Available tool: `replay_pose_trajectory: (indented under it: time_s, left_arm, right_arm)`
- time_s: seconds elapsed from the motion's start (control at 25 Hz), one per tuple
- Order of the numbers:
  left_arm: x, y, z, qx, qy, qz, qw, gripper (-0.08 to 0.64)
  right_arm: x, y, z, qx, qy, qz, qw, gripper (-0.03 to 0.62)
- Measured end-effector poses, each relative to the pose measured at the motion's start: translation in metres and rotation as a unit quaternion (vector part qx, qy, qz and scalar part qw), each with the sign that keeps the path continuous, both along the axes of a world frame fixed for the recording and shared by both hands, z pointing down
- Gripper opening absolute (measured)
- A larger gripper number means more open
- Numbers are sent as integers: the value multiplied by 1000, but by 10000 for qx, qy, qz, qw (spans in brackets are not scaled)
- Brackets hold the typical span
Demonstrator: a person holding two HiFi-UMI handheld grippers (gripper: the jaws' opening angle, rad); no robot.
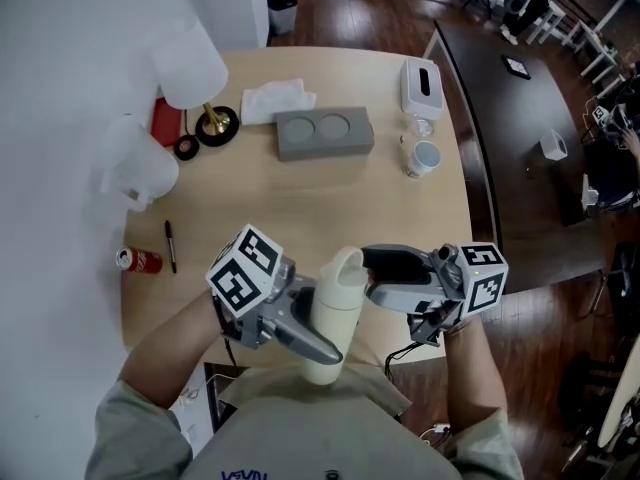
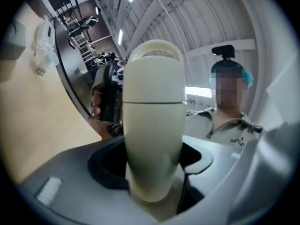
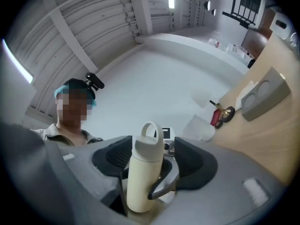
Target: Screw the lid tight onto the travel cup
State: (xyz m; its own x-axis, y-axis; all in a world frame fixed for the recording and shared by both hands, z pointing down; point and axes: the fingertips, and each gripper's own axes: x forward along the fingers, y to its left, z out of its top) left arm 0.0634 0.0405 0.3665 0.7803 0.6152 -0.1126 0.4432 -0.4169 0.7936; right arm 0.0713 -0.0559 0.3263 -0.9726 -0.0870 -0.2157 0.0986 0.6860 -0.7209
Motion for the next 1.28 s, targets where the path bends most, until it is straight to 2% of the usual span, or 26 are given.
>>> replay_pose_trajectory:
  time_s: [0.16, 0.4, 0.56, 0.72, 0.8, 0.84, 0.88, 1.0, 1.08, 1.12, 1.16, 1.2, 1.24, 1.28]
  left_arm:
    - [1, 16, -4, -41, 146, 301, 9994, 318]
    - [3, 21, 4, -71, 17, 331, 9994, 318]
    - [4, 13, 11, 24, -116, 50, 9999, 318]
    - [10, -5, 37, 468, -765, -538, 9945, 318]
    - [11, -18, 57, 745, -1300, -921, 9844, 318]
    - [11, -25, 69, 906, -1631, -1144, 9758, 318]
    - [10, -34, 81, 1093, -2006, -1393, 9635, 317]
    - [6, -58, 118, 1672, -3109, -2116, 9114, 318]
    - [2, -68, 135, 1928, -3631, -2464, 8776, 317]
    - [0, -72, 141, 2020, -3809, -2585, 8645, 317]
    - [-1, -73, 145, 2068, -3916, -2650, 8565, 318]
    - [-1, -73, 148, 2054, -3941, -2651, 8557, 318]
    - [0, -70, 149, 1973, -3880, -2595, 8621, 318]
    - [2, -66, 147, 1830, -3728, -2484, 8751, 318]
  right_arm:
    - [-9, 13, -7, 148, -282, -505, 9982, 273]
    - [-20, 26, -5, 237, -193, -840, 9960, 272]
    - [-22, 20, 0, 244, 88, -565, 9981, 262]
    - [-22, 7, 16, 287, 795, -70, 9964, 259]
    - [-23, -2, 30, 259, 1295, 279, 9908, 259]
    - [-23, -7, 39, 244, 1595, 489, 9857, 259]
    - [-23, -12, 48, 230, 1920, 716, 9785, 259]
    - [-22, -26, 76, 113, 2718, 1355, 9527, 258]
    - [-22, -31, 91, -44, 3014, 1672, 9387, 258]
    - [-22, -32, 97, -92, 3147, 1784, 9322, 258]
    - [-23, -32, 101, -110, 3270, 1857, 9265, 258]
    - [-24, -31, 104, -109, 3366, 1884, 9225, 258]
    - [-25, -30, 105, -102, 3412, 1865, 9213, 258]
    - [-26, -28, 104, -93, 3392, 1800, 9233, 258]
